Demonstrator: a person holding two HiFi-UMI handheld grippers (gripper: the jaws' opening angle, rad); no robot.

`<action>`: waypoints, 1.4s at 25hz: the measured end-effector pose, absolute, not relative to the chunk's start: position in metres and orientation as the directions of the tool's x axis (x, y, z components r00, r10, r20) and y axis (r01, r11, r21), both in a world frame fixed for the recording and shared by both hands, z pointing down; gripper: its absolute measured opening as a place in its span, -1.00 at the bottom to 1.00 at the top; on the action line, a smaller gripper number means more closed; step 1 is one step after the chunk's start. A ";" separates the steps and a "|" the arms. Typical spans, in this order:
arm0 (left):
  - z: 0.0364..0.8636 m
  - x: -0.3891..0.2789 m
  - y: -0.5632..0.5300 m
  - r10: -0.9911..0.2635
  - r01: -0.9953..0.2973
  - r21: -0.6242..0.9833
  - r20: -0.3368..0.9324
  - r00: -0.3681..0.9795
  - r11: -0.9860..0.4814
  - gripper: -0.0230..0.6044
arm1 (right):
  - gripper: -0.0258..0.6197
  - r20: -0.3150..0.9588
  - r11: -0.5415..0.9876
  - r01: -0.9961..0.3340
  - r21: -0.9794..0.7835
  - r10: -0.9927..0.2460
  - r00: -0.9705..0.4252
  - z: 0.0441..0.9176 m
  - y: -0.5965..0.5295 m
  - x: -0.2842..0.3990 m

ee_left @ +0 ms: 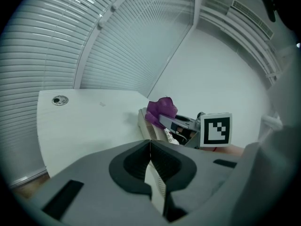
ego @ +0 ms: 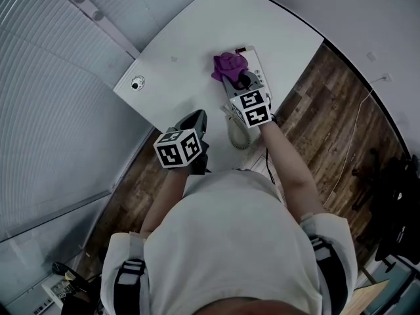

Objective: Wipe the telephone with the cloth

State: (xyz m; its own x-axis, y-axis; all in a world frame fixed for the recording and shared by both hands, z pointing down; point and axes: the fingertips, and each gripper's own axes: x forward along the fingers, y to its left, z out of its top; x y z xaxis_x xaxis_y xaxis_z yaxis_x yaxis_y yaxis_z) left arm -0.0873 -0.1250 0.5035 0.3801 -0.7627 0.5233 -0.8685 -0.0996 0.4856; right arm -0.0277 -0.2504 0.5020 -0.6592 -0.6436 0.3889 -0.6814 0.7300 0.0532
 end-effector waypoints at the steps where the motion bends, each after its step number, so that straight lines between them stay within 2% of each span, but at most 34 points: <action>1: 0.503 -0.086 -0.125 -0.762 -0.868 0.485 0.523 0.382 -0.103 -0.86 | -0.66 0.390 0.733 -0.678 0.054 -0.640 -0.662 0.502 -0.247 -0.027; 21: 0.505 -0.079 -0.130 -0.746 -0.863 0.487 0.524 0.412 -0.134 -0.86 | -0.66 0.406 0.736 -0.676 -0.024 -0.611 -0.680 0.521 -0.192 -0.012; 35: 0.505 -0.069 -0.139 -0.734 -0.854 0.492 0.517 0.441 -0.166 -0.86 | -0.66 0.423 0.679 -0.720 -0.144 -0.615 -0.665 0.538 -0.165 0.008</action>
State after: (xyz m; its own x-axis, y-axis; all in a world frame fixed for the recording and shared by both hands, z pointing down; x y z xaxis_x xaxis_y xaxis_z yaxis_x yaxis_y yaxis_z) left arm -0.0694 -0.1393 0.5050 0.4410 -0.7336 0.5171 -0.8543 -0.1664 0.4925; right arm 0.0078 -0.1652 0.5379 -0.6653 -0.6153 0.4228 -0.7198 0.6790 -0.1444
